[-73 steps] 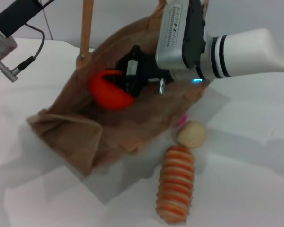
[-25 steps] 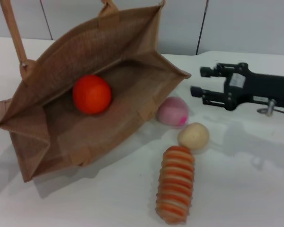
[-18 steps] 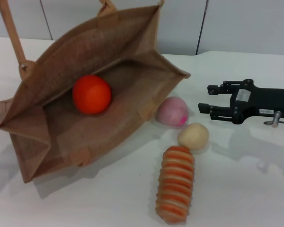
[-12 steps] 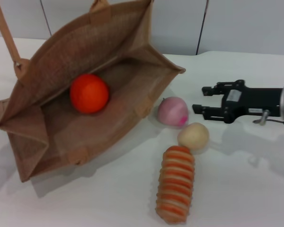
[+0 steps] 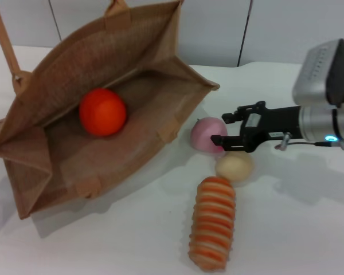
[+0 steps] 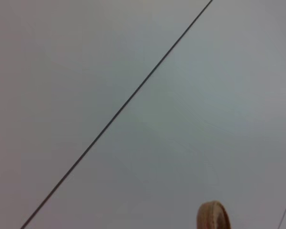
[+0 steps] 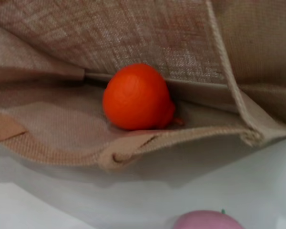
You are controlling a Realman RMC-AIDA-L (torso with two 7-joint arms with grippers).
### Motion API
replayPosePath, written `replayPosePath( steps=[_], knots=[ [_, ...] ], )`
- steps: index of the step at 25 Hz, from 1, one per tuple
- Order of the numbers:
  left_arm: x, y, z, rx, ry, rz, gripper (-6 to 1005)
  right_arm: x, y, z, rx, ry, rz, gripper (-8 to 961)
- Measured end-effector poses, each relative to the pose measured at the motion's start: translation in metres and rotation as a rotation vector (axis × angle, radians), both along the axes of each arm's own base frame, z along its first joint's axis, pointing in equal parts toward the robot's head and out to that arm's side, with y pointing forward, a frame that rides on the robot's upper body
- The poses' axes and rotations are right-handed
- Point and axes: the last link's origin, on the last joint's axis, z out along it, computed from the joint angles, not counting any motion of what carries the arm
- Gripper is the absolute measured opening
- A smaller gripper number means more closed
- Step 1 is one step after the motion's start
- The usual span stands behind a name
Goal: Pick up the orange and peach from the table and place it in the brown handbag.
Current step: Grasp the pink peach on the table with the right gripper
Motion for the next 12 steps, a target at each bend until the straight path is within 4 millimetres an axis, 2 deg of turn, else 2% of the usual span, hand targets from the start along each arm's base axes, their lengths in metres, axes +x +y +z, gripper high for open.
replayPosePath(
  steps=[3, 12],
  knots=[
    [0.001, 0.001, -0.003, -0.004, -0.006, -0.002, 100, -0.007, 0.006, -0.008, 0.020, -0.029, -0.001, 614],
    [0.005, 0.004, -0.005, -0.006, -0.002, -0.012, 100, -0.012, 0.012, -0.019, 0.047, -0.084, -0.007, 613]
  ],
)
